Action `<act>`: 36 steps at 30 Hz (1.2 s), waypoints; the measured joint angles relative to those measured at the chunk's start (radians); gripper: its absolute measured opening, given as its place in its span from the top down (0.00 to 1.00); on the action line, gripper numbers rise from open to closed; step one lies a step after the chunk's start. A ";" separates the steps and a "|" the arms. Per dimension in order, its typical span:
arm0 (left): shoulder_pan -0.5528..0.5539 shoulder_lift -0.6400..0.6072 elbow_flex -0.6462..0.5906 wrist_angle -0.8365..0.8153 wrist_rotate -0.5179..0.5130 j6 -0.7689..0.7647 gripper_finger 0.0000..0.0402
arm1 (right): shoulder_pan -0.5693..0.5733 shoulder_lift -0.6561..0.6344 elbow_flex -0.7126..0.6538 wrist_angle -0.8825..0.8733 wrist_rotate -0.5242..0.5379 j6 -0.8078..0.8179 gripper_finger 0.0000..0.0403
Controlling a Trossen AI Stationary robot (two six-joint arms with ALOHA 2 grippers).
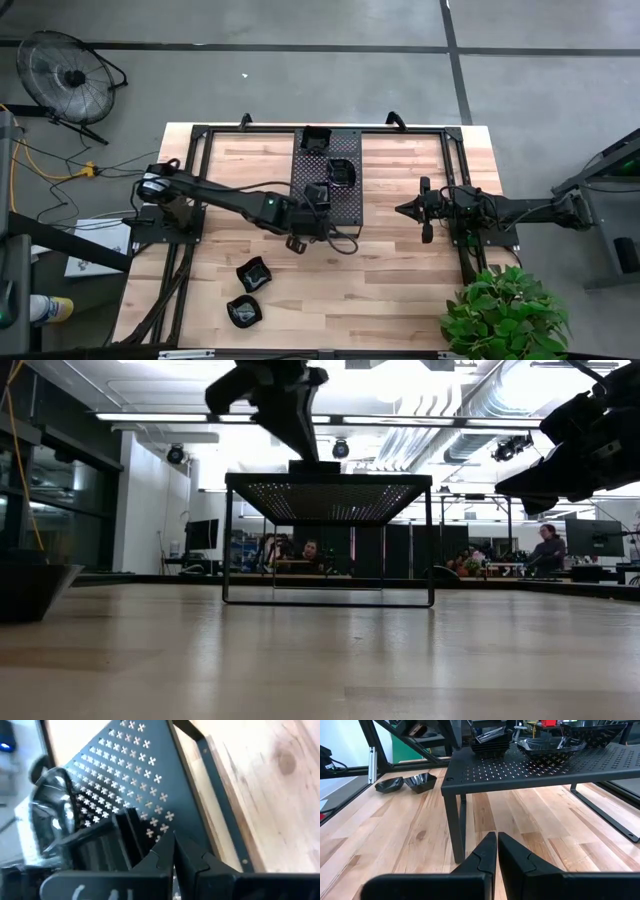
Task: Pick & Place Mini shaped plates
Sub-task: Stack the black square shape plate on top of the other black square shape plate on the shelf
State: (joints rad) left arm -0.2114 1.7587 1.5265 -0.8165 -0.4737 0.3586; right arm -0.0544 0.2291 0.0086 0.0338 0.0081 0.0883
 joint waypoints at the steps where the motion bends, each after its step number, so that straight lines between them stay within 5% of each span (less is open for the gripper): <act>1: 0.000 -0.003 0.000 0.004 -0.011 0.004 1.00 | 0.000 0.000 0.000 0.000 0.000 0.000 0.97; 12: 0.021 -0.011 0.064 -0.031 -0.166 0.058 1.00 | 0.000 0.000 0.000 0.000 0.000 0.000 0.97; 20: 0.124 -0.011 0.064 -0.051 -0.112 0.065 1.00 | 0.000 0.000 0.000 0.000 0.000 0.000 0.97; 26: 0.169 -0.004 0.064 -0.060 0.025 0.089 1.00 | 0.000 0.000 0.000 0.000 0.000 0.000 0.97; 36: 0.172 0.000 0.064 -0.100 0.058 0.068 1.00 | 0.000 0.000 0.000 0.000 0.000 0.000 0.97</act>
State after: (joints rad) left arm -0.0396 1.7588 1.5902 -0.9168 -0.4153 0.4269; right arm -0.0544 0.2291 0.0086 0.0334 0.0078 0.0883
